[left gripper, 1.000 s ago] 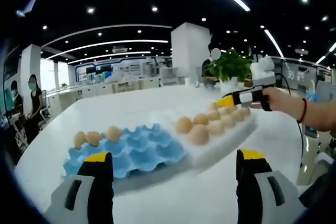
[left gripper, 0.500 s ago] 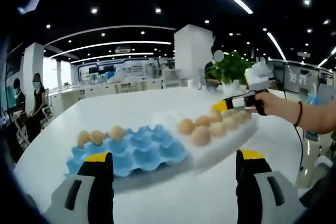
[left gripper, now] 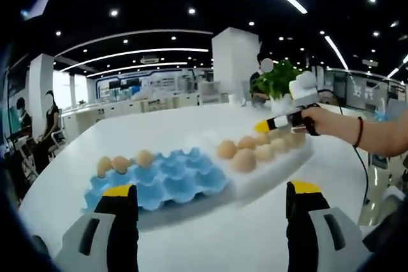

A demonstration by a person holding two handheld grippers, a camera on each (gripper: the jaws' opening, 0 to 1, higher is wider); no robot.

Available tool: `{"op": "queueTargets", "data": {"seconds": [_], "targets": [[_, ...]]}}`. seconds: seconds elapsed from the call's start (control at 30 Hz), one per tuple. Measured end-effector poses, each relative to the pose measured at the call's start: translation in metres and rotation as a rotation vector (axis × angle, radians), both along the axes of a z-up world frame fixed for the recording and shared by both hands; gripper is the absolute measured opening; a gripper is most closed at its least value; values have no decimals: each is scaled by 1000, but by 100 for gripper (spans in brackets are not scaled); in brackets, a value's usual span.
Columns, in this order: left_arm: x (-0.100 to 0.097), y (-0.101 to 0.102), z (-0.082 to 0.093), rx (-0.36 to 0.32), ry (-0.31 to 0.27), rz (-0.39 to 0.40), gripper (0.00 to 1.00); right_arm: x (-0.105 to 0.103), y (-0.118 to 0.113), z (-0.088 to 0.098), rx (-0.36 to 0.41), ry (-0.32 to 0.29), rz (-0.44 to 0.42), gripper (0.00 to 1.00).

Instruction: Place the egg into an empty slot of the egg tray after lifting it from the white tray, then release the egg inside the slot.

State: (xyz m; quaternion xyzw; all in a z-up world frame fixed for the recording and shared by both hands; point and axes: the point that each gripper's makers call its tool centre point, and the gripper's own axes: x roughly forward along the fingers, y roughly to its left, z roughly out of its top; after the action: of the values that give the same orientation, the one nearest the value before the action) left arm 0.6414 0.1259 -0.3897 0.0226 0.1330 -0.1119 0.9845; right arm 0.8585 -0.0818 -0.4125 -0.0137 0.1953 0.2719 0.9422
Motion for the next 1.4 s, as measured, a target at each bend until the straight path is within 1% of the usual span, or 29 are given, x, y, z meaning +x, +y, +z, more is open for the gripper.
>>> {"op": "queueTargets", "data": {"seconds": [0.07, 0.13, 0.2, 0.23, 0.27, 0.43, 0.57, 0.63, 0.67, 0.77, 0.9, 0.97, 1.0, 1.03, 1.07, 1.1, 1.13, 1.17, 1.2, 1.23, 1.27, 1.33, 1.4], "targets": [[0, 3, -1, 6, 3, 10, 99, 2, 0, -1, -1, 9, -14, 49], [-2, 4, 1, 3, 1, 14, 99, 3, 0, -2, -20, 7, -19, 48], [-4, 5, 4, -9, -8, 16, 99, 5, -4, -6, -27, 45, -42, 45], [-4, 5, 5, -16, -11, 16, 99, 6, -5, -7, -38, 50, -45, 42], [-4, 5, 5, -17, -11, 16, 99, 6, -7, -10, -73, 60, -46, 39], [-3, 5, 5, -18, -11, 21, 99, 7, -5, -9, -85, 65, -55, 38], [-3, 0, 1, -18, 0, 5, 98, 8, -4, -10, -117, 64, -55, 37], [-3, 0, -2, -14, 9, 1, 98, 7, -5, -12, -151, 60, -55, 36], [-2, 0, -3, -13, 10, 1, 98, 9, -5, -12, -166, 52, -54, 35], [-3, 0, -3, -13, 13, -3, 98, 10, -7, -13, -155, 56, -60, 35], [-2, 2, -4, -34, 14, 5, 98, 12, -8, -12, -152, 48, -59, 32], [-2, 2, -4, -29, 17, 11, 98, 12, -9, -12, -140, 48, -67, 30], [-2, 2, -5, -24, 19, 9, 98, 13, -12, -10, -122, 43, -89, 28], [-2, 2, -5, -22, 20, 8, 98, 13, -16, -12, -121, 48, -113, 28], [-2, 2, -5, -20, 22, 7, 98, 12, -12, -13, -97, 53, -96, 28], [-3, 1, -6, -19, 23, 6, 98, 11, -10, -14, -102, 40, -91, 28], [-3, 0, -6, -20, 21, 2, 98, 8, -9, -15, -135, 27, -79, 28], [-3, -1, -7, -22, 26, -1, 98, 8, -9, -14, -134, 21, -84, 28], [-3, -1, -9, -21, 33, 0, 98, 9, -9, -14, -135, 28, -84, 28], [-3, -1, -10, -16, 36, -1, 97, 11, -10, -15, -116, 45, -90, 28], [-3, -1, -10, -9, 37, 1, 97, 10, -11, -14, -117, 45, -87, 28], [-3, 0, -10, -4, 37, 1, 97, 9, -8, -15, -136, 50, -79, 28], [-3, -1, -10, -6, 38, -1, 97, 14, -7, -14, -149, 58, -73, 28]]}}
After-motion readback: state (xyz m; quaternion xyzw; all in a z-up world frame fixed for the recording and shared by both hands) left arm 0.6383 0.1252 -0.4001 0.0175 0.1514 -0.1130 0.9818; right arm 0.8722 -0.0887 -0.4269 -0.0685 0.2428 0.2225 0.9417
